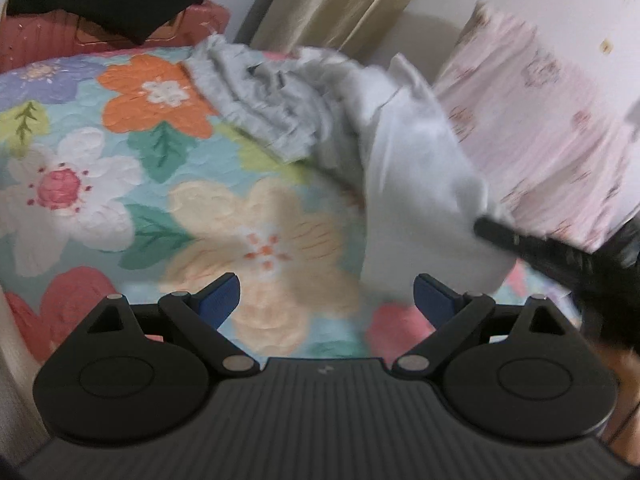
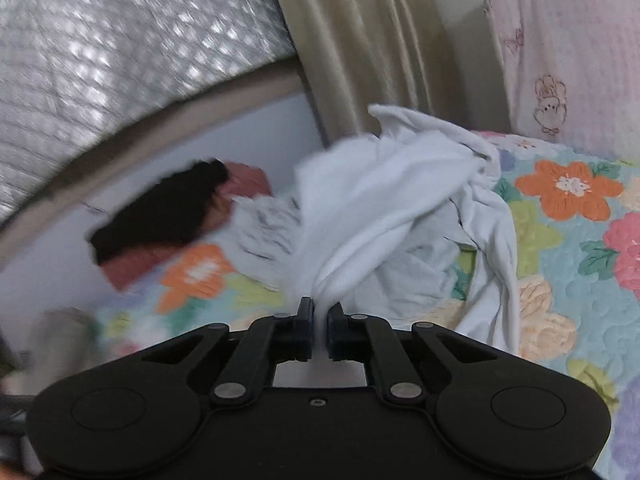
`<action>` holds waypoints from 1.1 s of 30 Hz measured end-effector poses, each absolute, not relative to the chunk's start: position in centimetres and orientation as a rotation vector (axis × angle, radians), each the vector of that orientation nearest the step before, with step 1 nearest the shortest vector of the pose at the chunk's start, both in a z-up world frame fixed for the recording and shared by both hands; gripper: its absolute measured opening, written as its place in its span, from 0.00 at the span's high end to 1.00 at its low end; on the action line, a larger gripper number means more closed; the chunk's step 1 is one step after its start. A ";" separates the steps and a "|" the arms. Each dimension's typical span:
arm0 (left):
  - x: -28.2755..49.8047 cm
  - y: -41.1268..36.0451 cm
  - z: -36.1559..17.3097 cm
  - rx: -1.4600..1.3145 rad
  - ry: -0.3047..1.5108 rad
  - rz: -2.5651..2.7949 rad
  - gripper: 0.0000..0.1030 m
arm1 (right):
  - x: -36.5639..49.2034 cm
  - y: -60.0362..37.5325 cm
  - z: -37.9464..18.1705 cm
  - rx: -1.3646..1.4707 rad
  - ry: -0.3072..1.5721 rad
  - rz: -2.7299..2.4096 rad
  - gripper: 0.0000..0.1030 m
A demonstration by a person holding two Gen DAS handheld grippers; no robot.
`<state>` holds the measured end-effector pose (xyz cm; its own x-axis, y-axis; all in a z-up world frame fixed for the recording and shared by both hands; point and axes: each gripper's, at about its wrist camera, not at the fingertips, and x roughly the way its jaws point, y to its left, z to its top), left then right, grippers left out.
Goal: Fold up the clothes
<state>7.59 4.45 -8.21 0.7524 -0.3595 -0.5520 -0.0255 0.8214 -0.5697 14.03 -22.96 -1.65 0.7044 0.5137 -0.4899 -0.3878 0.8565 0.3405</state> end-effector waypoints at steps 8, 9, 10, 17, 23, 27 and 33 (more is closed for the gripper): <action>5.0 3.7 -7.6 -0.784 0.701 -0.373 0.07 | 5.9 -23.2 0.6 0.303 0.659 0.691 0.97; 4.7 3.6 -8.0 -0.817 0.717 -0.392 0.06 | 5.0 -23.2 0.6 0.333 0.666 0.730 0.97; 4.4 3.5 -8.5 -0.850 0.738 -0.406 0.06 | 4.0 -23.2 0.7 0.364 0.671 0.771 0.98; 4.0 2.1 -10.3 -0.732 0.786 -0.318 0.06 | 5.2 -23.5 -0.6 0.179 0.683 0.531 0.91; 5.4 2.5 -12.7 -0.724 0.802 -0.242 0.07 | 12.1 -25.8 -5.9 0.395 0.814 0.420 0.24; 5.3 3.6 -13.2 -0.714 0.778 -0.206 0.07 | 16.9 -24.5 -9.8 0.428 0.899 0.377 0.23; 5.5 5.0 -13.3 -0.737 0.738 -0.175 0.07 | 19.4 -21.8 -9.7 0.347 0.837 0.461 0.86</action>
